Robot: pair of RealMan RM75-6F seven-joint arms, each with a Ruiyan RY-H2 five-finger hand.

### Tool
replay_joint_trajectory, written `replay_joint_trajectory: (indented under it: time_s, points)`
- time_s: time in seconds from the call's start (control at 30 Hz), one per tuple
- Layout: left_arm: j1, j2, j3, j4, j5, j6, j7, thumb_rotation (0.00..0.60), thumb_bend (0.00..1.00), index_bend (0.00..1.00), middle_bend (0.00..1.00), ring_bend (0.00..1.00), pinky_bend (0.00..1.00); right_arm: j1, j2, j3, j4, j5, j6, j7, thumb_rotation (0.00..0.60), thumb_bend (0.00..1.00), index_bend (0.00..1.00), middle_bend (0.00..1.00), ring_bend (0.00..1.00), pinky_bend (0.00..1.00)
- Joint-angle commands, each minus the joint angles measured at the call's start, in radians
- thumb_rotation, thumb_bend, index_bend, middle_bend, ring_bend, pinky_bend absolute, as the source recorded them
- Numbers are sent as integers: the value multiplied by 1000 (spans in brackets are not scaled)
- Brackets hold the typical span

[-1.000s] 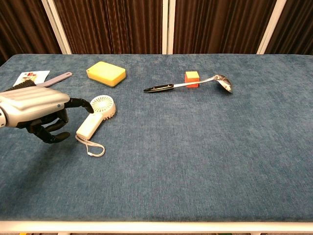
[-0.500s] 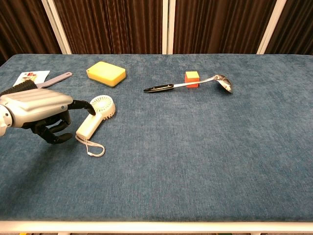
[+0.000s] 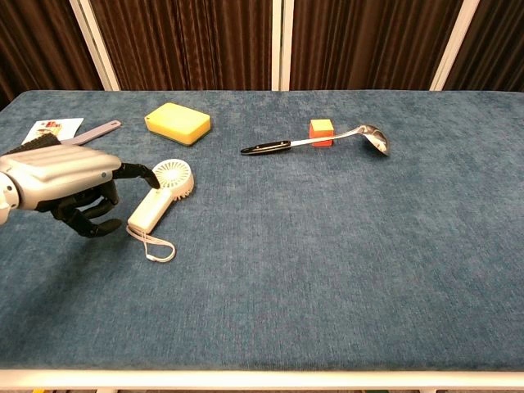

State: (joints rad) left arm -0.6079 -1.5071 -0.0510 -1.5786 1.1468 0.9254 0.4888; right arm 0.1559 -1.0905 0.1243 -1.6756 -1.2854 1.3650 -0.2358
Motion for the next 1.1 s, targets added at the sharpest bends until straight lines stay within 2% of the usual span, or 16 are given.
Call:
replay_joint_trajectory:
  time_s: [0.03, 1.1]
  points:
    - [-4, 2, 1, -4, -5, 1, 6, 600, 421, 174, 828, 842, 765, 1, 0, 0, 1, 2, -2, 1, 600, 243, 0, 0, 0, 0]
    - [-26, 5, 21, 0, -46, 10, -5, 600, 421, 174, 828, 842, 766, 3, -4, -4, 12, 10, -10, 10, 600, 245, 0, 0, 0, 0]
